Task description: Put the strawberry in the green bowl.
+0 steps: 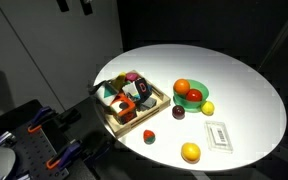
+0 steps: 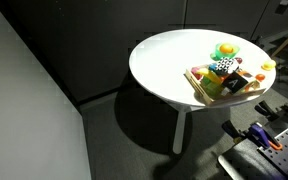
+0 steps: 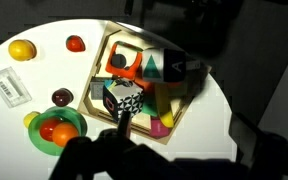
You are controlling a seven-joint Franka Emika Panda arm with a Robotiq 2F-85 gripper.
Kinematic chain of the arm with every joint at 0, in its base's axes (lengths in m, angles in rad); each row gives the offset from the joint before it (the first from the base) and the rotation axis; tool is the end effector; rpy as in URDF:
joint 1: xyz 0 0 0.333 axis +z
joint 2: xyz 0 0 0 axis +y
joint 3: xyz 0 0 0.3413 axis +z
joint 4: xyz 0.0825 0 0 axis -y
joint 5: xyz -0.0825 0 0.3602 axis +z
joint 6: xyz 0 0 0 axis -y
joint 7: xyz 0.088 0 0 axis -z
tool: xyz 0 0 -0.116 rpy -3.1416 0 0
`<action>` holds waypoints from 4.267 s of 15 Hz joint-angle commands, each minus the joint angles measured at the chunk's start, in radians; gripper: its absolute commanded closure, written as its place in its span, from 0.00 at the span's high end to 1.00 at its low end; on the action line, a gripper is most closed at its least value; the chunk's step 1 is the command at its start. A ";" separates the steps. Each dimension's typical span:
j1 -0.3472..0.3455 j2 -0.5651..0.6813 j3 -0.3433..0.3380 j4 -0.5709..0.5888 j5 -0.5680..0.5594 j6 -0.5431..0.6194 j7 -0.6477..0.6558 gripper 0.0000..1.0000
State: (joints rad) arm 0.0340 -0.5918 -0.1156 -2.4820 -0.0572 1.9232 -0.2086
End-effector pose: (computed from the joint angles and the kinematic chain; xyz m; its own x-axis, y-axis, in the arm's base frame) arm 0.3367 -0.0371 0.5129 0.9860 0.1636 0.0320 0.1638 -0.9865 -0.0036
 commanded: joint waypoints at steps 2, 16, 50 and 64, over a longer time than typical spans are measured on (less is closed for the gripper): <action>-0.015 0.062 -0.066 0.068 0.110 0.020 -0.054 1.00; -0.163 0.148 -0.193 0.092 0.188 0.068 -0.084 1.00; -0.303 0.438 -0.251 0.036 0.140 0.354 -0.138 1.00; -0.325 0.590 -0.238 0.022 0.228 0.530 -0.235 1.00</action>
State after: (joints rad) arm -0.2733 -0.0009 -0.3717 -2.4599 0.1724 2.4545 -0.4455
